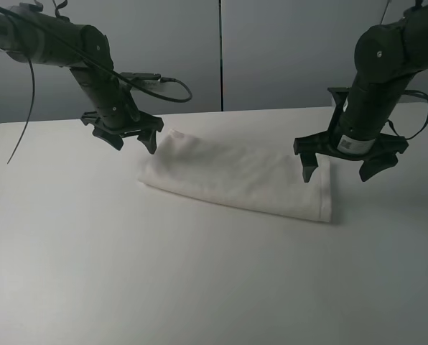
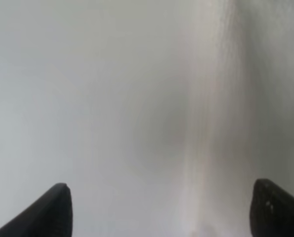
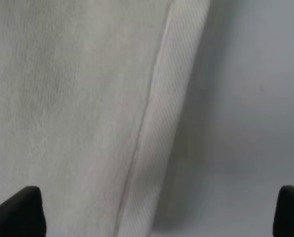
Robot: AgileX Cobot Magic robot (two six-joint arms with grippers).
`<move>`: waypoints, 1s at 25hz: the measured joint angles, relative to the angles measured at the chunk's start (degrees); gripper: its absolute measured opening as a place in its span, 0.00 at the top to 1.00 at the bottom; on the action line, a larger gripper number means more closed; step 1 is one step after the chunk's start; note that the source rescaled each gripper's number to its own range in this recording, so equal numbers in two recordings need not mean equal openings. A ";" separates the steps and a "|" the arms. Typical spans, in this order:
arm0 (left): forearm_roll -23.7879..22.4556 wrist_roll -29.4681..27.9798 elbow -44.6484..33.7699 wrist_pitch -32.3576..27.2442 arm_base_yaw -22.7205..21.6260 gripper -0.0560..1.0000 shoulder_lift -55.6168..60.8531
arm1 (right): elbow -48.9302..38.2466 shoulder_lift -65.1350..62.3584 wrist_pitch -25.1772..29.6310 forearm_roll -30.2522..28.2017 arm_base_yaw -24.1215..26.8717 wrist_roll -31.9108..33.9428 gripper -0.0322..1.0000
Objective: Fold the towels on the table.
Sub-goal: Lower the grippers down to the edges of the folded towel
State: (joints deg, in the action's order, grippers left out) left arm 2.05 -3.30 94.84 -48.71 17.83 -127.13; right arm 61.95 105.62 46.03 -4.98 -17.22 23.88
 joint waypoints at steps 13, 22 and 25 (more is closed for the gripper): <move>-0.58 1.03 8.35 -3.38 0.00 0.08 -6.84 | 0.14 0.00 0.00 0.00 0.00 -0.56 0.00; -2.05 1.71 10.83 -5.97 0.00 0.08 -9.63 | 0.14 0.00 0.00 0.29 0.00 -0.59 0.00; -3.76 1.71 11.06 -6.46 0.00 0.08 -9.63 | 0.14 0.00 0.11 1.72 0.00 -0.69 0.00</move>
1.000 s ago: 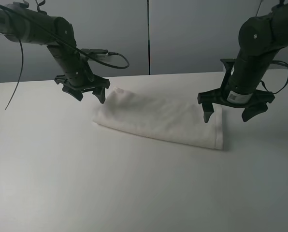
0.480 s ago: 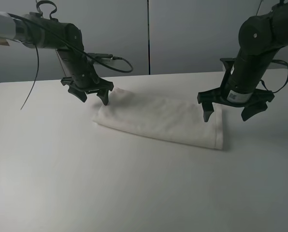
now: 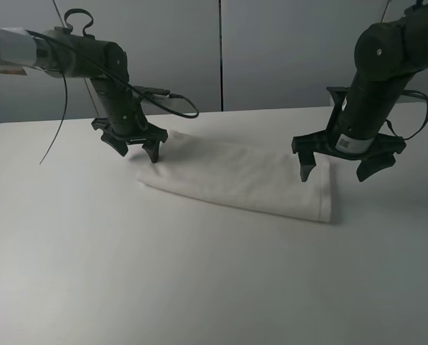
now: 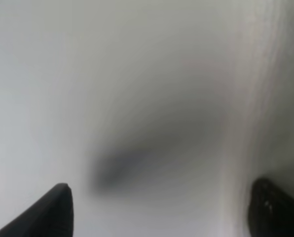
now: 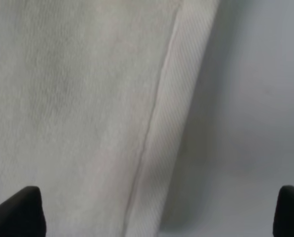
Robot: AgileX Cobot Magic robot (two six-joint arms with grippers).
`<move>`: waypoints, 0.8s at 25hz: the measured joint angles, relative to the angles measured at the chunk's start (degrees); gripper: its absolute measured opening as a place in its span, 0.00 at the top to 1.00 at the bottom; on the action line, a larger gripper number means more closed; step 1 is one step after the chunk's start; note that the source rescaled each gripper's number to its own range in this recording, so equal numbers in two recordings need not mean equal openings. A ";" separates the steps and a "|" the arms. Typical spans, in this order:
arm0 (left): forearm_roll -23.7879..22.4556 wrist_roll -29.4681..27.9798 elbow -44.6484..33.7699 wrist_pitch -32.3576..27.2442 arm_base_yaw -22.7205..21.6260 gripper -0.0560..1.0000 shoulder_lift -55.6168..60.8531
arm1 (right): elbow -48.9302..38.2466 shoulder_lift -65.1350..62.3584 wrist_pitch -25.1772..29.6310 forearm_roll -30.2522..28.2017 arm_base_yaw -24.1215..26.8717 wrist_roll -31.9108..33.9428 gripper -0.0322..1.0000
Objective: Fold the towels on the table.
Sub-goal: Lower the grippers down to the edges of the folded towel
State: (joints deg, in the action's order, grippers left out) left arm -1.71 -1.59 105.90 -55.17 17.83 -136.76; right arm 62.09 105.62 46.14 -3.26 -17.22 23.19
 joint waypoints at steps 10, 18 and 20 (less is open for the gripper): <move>0.39 1.59 0.00 -0.35 0.00 0.08 0.00 | 0.00 0.00 0.70 2.90 0.00 -2.49 0.00; 2.65 4.24 0.00 0.09 0.00 0.08 -0.51 | 0.00 0.00 1.88 3.88 0.00 -4.09 0.00; 3.06 4.38 0.00 -0.05 -0.13 0.08 -1.25 | 0.00 0.00 1.88 3.88 0.00 -4.23 0.00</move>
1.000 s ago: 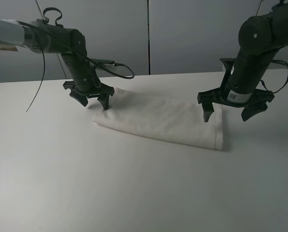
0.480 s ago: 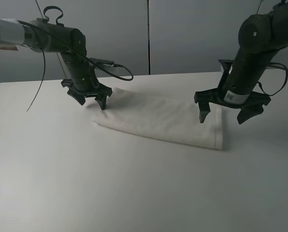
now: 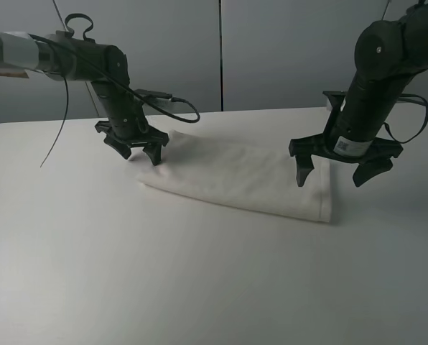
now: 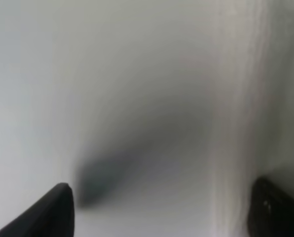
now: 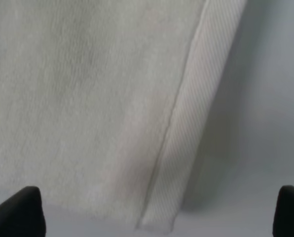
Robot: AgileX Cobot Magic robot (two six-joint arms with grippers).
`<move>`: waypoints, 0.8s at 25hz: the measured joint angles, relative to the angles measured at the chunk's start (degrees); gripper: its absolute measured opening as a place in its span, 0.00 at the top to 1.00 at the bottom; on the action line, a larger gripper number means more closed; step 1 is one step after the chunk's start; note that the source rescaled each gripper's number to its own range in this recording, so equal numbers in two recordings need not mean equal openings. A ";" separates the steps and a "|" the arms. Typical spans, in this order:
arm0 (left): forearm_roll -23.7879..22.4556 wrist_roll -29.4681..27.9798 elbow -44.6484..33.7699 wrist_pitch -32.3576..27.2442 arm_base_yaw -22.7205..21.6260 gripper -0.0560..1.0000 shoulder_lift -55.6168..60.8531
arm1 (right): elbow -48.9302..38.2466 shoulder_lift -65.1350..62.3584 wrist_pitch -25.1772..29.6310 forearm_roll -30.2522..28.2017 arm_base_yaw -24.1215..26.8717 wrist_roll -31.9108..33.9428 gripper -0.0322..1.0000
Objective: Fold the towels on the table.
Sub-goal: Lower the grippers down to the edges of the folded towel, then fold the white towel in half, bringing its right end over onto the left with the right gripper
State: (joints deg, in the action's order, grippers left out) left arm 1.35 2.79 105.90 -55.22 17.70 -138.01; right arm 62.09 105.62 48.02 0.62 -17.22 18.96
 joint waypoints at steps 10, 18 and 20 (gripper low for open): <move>1.21 0.49 1.05 -1.15 -0.60 0.09 -1.11 | 0.00 0.00 -1.04 0.47 0.00 -0.71 0.00; 1.32 2.17 1.05 -0.91 -0.60 0.09 -1.11 | 0.94 0.00 -1.46 3.26 0.00 -1.87 0.00; 1.32 2.32 1.05 -0.91 -0.60 0.09 -1.11 | 2.15 0.00 -1.55 3.30 0.36 -1.87 0.00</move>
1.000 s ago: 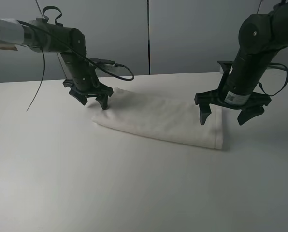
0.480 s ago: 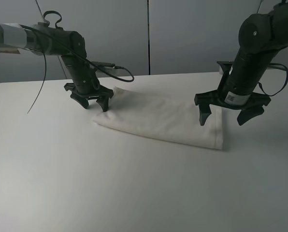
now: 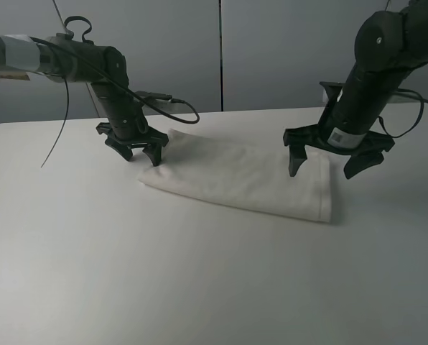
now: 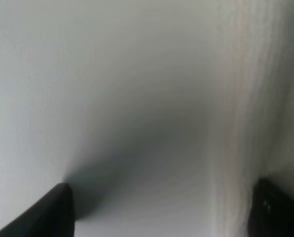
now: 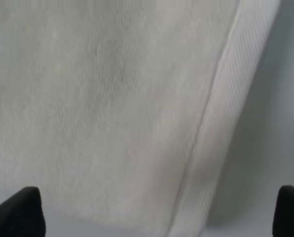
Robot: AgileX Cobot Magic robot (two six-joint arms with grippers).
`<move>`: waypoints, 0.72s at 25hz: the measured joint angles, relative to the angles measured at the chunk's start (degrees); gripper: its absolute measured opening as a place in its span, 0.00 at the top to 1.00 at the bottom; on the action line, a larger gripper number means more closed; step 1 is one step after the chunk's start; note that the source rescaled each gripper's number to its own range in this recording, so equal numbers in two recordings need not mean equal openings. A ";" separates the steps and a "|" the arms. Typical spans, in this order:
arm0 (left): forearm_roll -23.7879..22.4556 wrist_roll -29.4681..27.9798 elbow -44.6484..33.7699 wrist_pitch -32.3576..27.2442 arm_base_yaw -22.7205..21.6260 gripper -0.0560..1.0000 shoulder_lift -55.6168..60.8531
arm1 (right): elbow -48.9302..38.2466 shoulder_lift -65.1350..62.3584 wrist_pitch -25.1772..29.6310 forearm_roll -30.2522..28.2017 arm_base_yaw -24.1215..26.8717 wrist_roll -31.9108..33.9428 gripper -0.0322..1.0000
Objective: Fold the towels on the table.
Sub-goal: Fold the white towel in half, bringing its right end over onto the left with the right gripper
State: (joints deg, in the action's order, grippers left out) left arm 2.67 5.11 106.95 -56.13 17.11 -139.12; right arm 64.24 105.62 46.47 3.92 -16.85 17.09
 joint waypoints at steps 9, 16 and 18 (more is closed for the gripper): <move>0.32 0.36 0.00 0.00 0.00 0.09 -0.03 | 2.21 0.00 0.10 3.15 7.39 -2.10 0.00; 0.64 0.49 0.00 0.00 -0.04 0.09 -0.03 | 2.57 3.58 -0.11 6.09 7.71 -4.62 0.00; 0.64 0.59 0.00 0.00 -0.04 0.09 -0.03 | 2.57 6.00 -0.47 6.17 7.71 -4.91 0.00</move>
State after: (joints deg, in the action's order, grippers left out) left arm 3.31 5.69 106.95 -56.13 17.07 -139.15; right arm 66.81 111.62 46.00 10.10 -9.15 12.18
